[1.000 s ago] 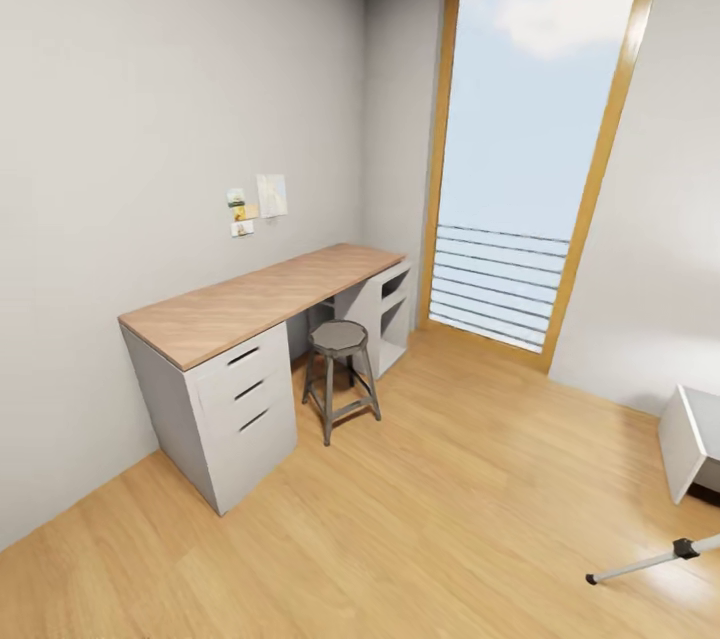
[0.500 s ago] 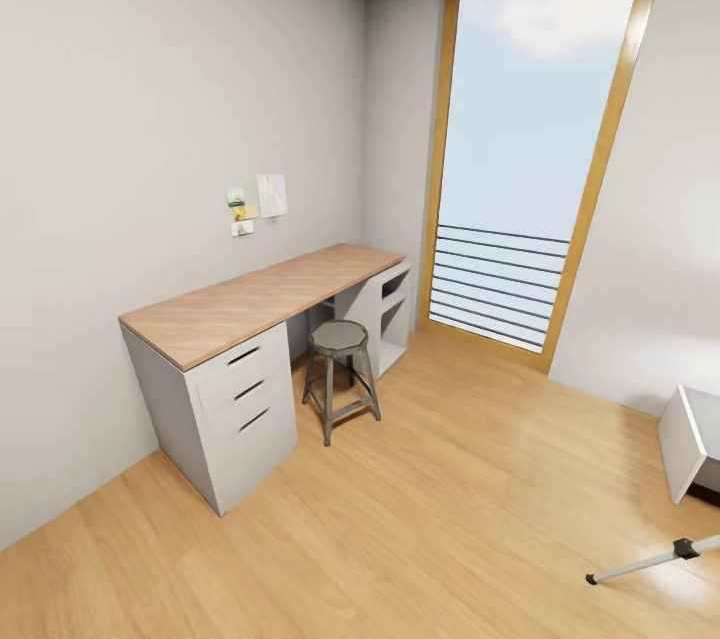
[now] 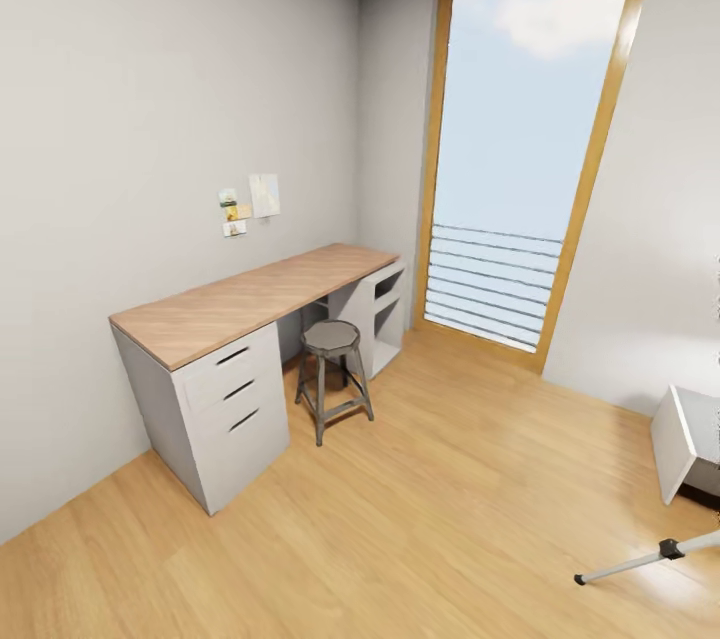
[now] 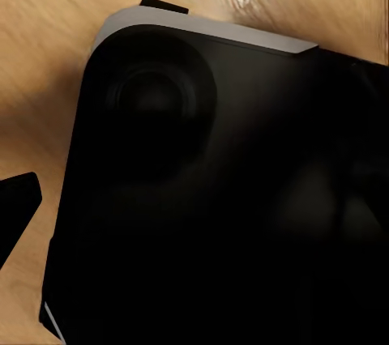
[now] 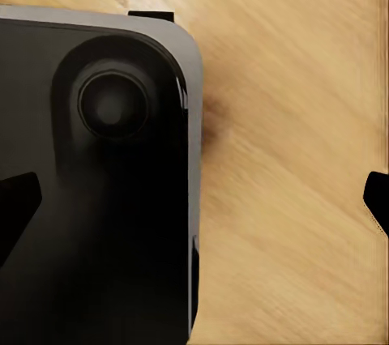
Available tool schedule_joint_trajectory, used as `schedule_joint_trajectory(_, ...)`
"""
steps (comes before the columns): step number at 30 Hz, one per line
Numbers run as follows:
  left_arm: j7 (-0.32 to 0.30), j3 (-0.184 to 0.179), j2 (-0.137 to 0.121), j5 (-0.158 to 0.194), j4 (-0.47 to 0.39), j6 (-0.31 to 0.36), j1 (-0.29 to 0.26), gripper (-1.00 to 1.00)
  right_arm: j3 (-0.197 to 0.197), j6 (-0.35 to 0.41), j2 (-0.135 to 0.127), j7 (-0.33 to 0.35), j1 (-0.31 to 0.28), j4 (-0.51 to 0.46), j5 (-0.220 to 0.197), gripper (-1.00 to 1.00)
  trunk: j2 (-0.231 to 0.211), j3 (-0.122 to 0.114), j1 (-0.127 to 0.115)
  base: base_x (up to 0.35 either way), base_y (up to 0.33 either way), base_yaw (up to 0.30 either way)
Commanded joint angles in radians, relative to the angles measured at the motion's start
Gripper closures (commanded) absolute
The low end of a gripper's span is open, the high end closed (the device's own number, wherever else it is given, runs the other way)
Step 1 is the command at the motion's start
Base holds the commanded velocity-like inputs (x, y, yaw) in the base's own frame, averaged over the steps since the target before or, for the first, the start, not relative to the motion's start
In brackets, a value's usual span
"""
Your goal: Attach the digital camera to the camera tripod in the bedroom.
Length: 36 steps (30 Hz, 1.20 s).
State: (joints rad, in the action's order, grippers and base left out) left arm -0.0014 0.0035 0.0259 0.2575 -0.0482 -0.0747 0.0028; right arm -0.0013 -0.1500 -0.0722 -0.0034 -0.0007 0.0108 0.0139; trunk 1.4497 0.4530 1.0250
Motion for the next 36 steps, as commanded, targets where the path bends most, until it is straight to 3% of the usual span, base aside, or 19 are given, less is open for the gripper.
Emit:
schedule_joint_trajectory(1,0.0,0.0,0.0,0.005,-0.001,-0.002,0.0,-1.0,0.0,-0.005,0.0,-0.001,0.0,0.001,0.001,-1.0,0.0,0.001,0.0,0.0,-0.256,0.0)
schedule_joint_trajectory(12,0.0,0.0,0.0,0.005,-0.001,-0.002,0.0,-1.0,0.0,-0.011,0.0,-0.001,0.0,0.001,0.001,-1.0,0.0,0.001,0.0,0.0,-0.204,0.0)
schedule_joint_trajectory(36,0.005,0.004,-0.001,0.015,-0.009,-0.004,0.0,-1.0,0.0,-0.002,-0.001,0.0,0.0,-0.001,0.004,-1.0,0.0,0.001,0.0,0.0,-0.013,0.0)
